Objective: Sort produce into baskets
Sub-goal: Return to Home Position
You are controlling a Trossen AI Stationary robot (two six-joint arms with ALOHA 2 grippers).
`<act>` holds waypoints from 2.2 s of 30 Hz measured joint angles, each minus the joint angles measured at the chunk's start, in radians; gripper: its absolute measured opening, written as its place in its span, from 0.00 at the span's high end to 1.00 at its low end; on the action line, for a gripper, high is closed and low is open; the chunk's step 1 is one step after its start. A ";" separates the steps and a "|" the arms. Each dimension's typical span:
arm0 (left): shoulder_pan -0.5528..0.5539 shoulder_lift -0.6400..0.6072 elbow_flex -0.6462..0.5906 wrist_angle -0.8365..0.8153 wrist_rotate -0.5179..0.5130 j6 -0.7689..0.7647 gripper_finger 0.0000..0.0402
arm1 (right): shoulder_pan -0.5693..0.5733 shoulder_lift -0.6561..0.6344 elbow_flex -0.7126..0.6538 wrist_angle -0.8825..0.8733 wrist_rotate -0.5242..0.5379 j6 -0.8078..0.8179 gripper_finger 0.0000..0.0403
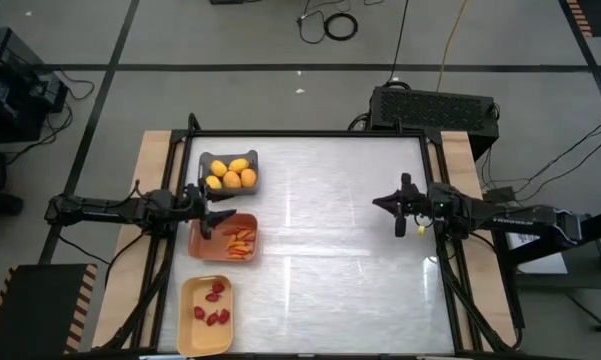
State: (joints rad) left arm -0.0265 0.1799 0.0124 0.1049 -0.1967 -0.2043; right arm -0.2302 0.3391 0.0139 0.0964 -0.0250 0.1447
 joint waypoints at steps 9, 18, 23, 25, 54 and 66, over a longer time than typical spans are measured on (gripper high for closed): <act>0.000 0.000 0.000 -0.002 -0.017 -0.057 0.36 | -0.075 -0.031 0.000 -0.079 0.000 -0.103 1.00; 0.000 0.004 -0.005 -0.052 -0.022 -0.076 0.43 | -0.092 -0.031 0.001 -0.073 -0.002 -0.174 1.00; 0.000 0.004 -0.005 -0.055 -0.019 -0.078 0.55 | -0.091 -0.029 0.001 -0.073 -0.002 -0.054 1.00; 0.000 0.004 -0.005 -0.055 -0.019 -0.078 0.58 | -0.091 -0.029 0.001 -0.073 -0.002 -0.039 1.00; 0.000 0.004 -0.007 -0.060 -0.017 -0.077 0.60 | -0.091 -0.029 0.001 -0.071 -0.002 -0.033 1.00; 0.000 0.004 -0.007 -0.060 -0.017 -0.077 0.60 | -0.091 -0.029 0.001 -0.071 -0.002 -0.033 1.00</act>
State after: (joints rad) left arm -0.0266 0.1837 0.0051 0.0448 -0.2134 -0.2813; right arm -0.3214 0.3103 0.0147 0.0250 -0.0269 0.1116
